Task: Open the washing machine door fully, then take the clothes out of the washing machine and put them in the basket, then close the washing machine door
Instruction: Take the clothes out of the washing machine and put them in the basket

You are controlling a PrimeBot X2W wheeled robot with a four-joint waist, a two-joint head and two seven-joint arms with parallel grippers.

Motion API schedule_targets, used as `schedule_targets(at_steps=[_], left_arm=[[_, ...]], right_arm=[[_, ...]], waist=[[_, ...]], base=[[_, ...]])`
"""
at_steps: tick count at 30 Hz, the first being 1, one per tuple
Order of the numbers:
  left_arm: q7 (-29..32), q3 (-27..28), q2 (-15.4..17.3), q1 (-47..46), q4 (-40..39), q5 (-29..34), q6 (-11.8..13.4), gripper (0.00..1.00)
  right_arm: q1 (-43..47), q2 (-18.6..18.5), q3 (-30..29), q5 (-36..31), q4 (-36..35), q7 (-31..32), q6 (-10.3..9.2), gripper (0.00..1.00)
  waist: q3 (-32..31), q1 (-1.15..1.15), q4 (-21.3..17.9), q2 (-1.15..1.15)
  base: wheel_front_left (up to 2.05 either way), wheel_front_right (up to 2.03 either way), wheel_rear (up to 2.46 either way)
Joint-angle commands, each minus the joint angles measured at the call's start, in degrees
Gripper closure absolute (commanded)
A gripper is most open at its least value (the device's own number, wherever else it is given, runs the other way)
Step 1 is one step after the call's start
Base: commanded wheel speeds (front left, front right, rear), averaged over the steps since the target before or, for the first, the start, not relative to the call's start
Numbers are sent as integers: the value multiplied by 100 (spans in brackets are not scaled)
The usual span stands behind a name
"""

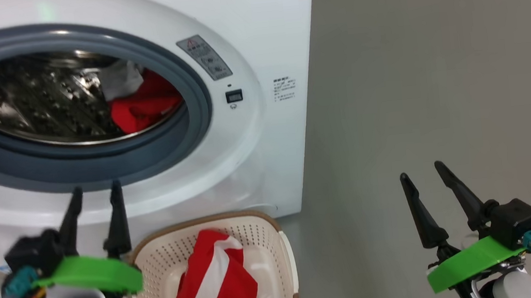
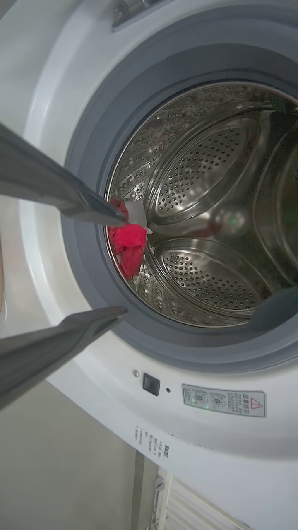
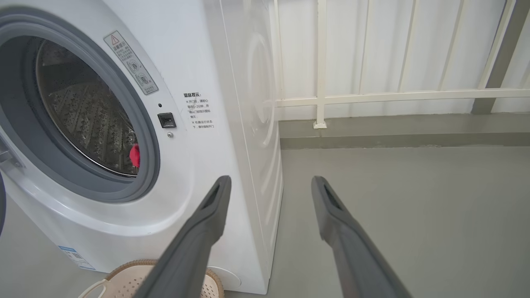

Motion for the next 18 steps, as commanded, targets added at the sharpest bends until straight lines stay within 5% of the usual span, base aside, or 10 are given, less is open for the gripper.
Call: schedule_targets(at_steps=[1,18], left_arm=[[-30,225,201,-376,-4,-38,-38,0],[-358,234,570,-2812,1898,-173,-331,0]], right_arm=[[-225,-76,121,-9,-170,-37,37,0],[-847,-158,121,-20,-418,-37,37,0]], waist=[[361,0,-2,0],[1449,0,-31,0]], base=[[0,0,0],[0,0,0]])
